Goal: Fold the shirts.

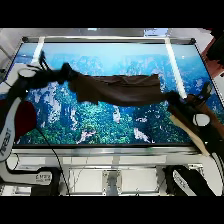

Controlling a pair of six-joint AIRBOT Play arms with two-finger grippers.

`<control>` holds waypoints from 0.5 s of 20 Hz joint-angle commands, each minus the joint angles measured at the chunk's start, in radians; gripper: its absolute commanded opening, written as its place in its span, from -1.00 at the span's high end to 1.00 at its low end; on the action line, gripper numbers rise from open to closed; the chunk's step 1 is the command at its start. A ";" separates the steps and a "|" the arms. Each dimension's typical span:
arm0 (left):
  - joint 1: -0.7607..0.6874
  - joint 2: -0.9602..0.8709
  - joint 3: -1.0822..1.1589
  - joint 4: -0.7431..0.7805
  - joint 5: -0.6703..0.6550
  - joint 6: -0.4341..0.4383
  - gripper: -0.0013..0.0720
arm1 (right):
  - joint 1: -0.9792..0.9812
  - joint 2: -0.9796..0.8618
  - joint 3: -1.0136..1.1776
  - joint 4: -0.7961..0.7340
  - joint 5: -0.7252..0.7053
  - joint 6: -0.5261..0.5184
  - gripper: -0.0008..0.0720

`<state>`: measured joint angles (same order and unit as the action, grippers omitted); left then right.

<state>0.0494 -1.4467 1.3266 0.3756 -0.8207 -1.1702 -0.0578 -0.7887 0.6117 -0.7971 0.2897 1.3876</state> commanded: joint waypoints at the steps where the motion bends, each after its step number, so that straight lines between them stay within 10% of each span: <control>1: 0.001 0.154 0.106 -0.043 -0.010 0.161 0.95 | -0.001 0.085 0.195 -0.200 0.133 -0.039 0.92; 10: 0.001 0.729 0.317 0.452 -0.035 -0.035 0.95 | -0.001 0.340 0.755 -0.457 0.441 0.002 0.92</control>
<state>0.0494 -0.8783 1.5951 0.6411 -0.8604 -1.1297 -0.0578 -0.5201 1.2140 -1.1641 0.6518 1.3624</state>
